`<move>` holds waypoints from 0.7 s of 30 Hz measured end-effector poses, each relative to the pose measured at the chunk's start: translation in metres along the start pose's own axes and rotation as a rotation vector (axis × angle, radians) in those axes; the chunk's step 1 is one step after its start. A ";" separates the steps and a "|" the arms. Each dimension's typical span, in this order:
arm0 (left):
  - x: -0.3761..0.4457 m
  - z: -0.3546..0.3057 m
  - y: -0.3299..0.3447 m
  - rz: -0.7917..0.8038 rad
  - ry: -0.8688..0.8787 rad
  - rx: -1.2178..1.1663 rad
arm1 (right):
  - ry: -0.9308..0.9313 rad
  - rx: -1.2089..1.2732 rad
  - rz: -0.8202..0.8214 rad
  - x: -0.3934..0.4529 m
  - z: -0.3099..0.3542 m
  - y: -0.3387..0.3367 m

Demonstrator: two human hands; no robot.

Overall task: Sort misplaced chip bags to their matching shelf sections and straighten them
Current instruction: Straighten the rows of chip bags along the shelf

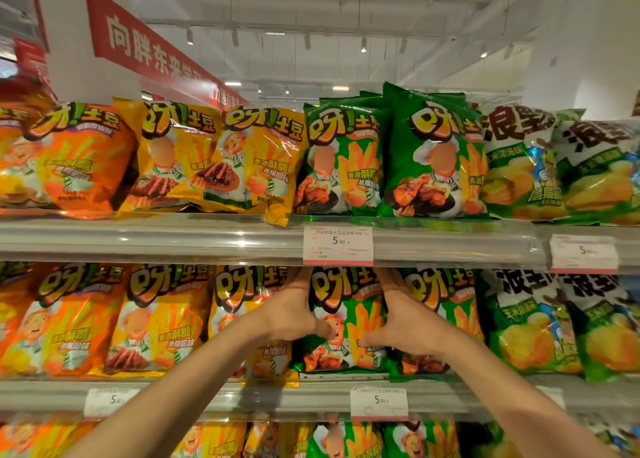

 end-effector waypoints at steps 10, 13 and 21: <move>-0.023 -0.019 -0.005 -0.064 0.031 0.094 | 0.006 -0.044 0.000 -0.004 0.010 -0.006; -0.055 -0.030 -0.025 -0.206 0.139 0.297 | 0.046 -0.099 -0.106 -0.023 0.007 -0.011; -0.072 0.005 -0.050 -0.457 0.164 0.850 | -0.162 -0.529 -0.507 -0.022 0.076 0.009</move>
Point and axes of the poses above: each hand's wrist, its own x-axis towards the middle knuckle, its own y-axis out of the palm, z = x × y, the point moved 9 cm from there along x, towards the middle knuckle, and after that the axes turned 9 degrees about -x, right-handed, at the moved point
